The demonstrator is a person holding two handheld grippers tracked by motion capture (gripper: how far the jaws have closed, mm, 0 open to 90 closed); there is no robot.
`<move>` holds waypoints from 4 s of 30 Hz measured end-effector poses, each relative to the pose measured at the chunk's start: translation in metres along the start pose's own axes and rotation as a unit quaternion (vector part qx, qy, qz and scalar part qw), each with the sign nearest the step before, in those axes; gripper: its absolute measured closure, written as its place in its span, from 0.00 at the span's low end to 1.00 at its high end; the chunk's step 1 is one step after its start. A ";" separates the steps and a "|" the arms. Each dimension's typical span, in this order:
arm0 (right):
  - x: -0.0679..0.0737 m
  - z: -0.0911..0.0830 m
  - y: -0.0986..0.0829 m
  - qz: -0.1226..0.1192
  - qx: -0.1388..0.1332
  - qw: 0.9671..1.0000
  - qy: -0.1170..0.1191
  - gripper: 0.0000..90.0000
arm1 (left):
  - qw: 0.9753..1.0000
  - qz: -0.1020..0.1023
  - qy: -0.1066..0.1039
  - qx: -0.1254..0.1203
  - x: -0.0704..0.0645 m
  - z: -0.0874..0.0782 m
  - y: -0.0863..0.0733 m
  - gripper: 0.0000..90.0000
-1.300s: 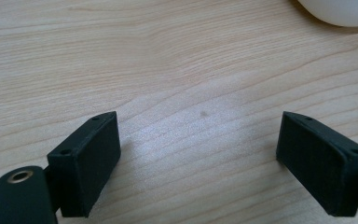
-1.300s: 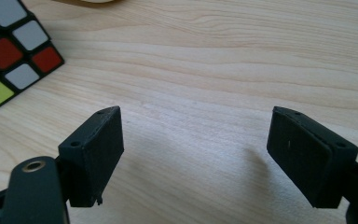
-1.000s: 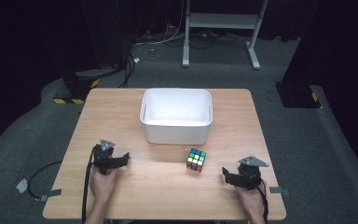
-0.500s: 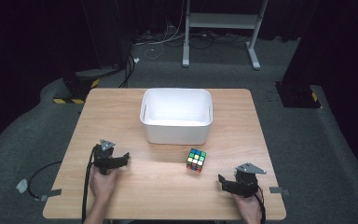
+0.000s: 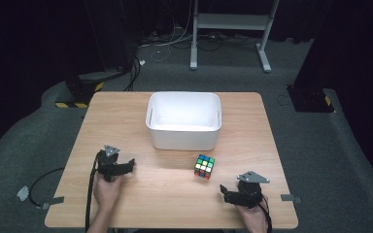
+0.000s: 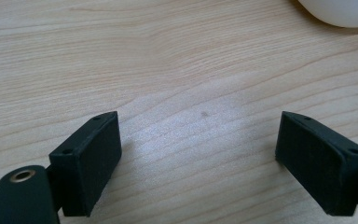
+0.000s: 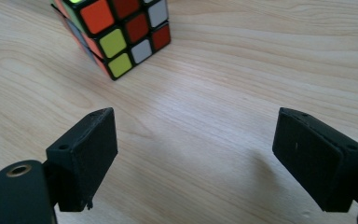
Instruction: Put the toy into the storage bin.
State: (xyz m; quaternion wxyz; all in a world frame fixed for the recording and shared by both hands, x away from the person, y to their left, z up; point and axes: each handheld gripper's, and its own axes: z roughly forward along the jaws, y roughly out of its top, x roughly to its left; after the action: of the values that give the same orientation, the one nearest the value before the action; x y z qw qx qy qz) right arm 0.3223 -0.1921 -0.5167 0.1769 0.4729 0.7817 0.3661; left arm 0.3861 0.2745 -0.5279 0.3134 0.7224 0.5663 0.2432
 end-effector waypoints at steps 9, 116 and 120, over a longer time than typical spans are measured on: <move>0.015 0.006 0.008 -0.018 0.006 1.000 0.006 0.14 | 1.000 0.000 0.000 0.000 0.000 0.000 0.000 0.16; 0.047 0.083 0.063 -0.065 0.034 0.997 0.031 0.18 | 1.000 -0.001 0.000 -0.001 0.000 0.000 0.000 0.17; 0.046 0.081 0.063 -0.064 0.032 0.997 0.037 0.18 | 1.000 -0.002 0.000 -0.001 0.000 0.000 0.000 0.17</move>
State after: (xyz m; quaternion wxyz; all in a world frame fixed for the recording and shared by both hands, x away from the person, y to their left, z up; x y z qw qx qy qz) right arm 0.3886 -0.1016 -0.5212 0.1557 0.4136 0.8274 0.3466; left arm 0.3862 0.2744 -0.5279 0.3145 0.7210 0.5674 0.2436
